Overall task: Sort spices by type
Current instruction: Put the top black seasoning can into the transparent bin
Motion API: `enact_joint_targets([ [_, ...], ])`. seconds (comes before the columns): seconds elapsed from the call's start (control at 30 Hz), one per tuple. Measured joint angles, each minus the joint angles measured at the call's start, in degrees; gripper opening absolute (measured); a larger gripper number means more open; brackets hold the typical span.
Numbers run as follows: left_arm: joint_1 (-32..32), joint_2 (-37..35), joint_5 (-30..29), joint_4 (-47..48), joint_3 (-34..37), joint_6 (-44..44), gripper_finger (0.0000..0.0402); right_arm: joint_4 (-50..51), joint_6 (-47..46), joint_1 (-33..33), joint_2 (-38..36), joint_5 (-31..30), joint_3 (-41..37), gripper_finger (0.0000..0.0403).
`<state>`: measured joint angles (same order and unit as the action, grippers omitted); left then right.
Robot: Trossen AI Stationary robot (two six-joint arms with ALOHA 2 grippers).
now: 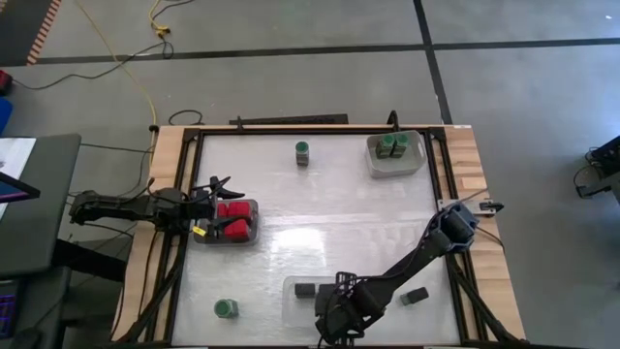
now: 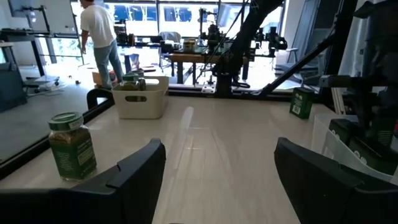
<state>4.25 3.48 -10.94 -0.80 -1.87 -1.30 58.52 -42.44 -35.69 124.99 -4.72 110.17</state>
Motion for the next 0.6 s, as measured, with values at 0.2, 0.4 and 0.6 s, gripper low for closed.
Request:
enact_joint_targets([
  [0.2, 0.00, -0.02, -0.02, 0.02, 0.00, 0.00, 0.0290, -0.75, 0.90, 0.60, -0.02, -0.14, 0.04, 0.0143],
  [0.4, 0.00, 0.00, -0.01, 0.02, 0.00, 0.00, 0.0290, -2.60, 2.74, 0.73, 0.86, -0.11, -0.09, 0.0143],
  [0.6, 0.00, -0.02, 0.00, 0.01, 0.00, 0.02, 0.0290, -2.87, 4.86, 0.45, 2.95, 0.15, -0.13, 0.0143],
])
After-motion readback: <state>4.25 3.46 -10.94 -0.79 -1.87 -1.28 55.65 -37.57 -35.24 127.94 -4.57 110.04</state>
